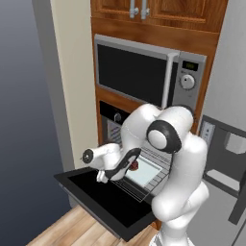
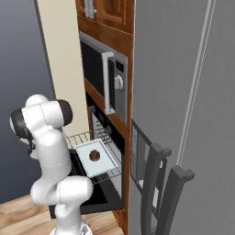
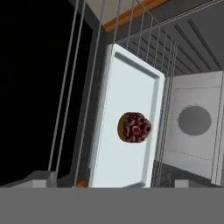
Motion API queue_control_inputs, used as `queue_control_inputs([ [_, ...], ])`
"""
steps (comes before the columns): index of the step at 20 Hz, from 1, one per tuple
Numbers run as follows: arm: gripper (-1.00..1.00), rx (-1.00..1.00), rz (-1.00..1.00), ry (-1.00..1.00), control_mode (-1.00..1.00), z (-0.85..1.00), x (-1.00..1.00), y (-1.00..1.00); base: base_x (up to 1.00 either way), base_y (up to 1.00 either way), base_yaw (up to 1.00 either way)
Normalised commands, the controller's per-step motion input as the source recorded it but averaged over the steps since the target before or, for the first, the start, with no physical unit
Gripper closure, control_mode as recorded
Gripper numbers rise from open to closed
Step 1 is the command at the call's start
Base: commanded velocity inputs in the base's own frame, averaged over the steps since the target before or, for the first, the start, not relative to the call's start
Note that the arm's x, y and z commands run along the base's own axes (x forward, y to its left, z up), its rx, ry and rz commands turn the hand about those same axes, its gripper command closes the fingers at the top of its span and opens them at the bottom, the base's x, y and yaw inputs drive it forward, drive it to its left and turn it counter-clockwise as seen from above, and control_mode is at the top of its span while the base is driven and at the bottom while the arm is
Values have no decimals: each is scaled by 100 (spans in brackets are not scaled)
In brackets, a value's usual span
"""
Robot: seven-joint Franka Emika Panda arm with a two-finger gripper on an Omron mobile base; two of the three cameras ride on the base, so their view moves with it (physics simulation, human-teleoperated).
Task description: Take the baked cake out of the oven and place it on the plate for cooling. Then close the oven door.
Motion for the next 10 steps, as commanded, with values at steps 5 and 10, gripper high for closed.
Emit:
queue_control_inputs([
  [5,-100,-3,1,27,-100,100,0,-14,0,0,0],
  [10,-100,-17,5,32,-100,64,0,-15,0,0,0],
])
